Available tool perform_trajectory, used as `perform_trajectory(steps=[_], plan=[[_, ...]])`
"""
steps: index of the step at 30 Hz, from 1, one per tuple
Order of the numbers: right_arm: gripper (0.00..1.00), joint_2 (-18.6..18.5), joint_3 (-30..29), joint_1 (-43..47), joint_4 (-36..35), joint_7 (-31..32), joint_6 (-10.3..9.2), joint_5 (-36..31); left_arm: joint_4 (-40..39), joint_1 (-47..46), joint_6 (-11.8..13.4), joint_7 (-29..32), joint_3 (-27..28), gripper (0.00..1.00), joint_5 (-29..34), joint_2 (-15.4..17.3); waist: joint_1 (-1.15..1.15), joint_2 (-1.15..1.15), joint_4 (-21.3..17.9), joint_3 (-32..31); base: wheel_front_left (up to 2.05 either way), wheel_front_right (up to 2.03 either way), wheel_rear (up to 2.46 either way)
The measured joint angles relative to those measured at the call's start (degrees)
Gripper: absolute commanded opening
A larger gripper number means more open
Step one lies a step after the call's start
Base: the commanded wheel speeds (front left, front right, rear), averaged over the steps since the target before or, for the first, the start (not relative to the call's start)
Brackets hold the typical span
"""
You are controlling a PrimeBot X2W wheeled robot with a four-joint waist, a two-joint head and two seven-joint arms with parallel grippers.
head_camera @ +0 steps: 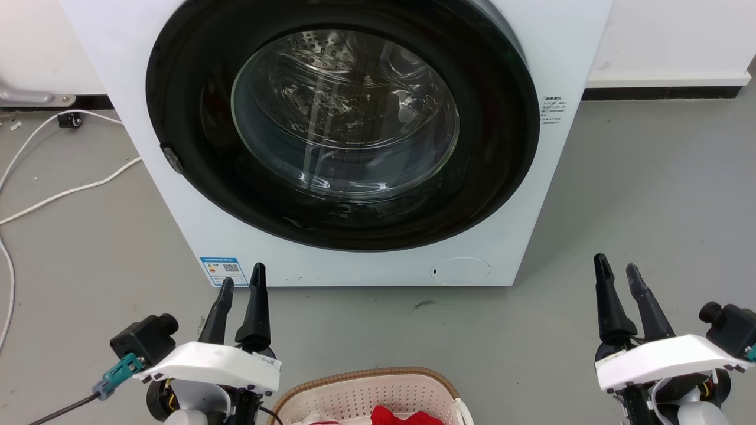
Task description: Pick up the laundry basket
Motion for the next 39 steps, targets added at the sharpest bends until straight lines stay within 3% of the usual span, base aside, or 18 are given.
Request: perform_trajectory(steps=[39], plan=[[1.0,0.0,0.0,1.4,1.2,-1.0,0.01,-22.9,2.1,0.0,2.7,-5.4,-2.8,1.0,24.9,0.1,-0.01,0.0,0.5,-0.2,0.0,0.0,0.0]])
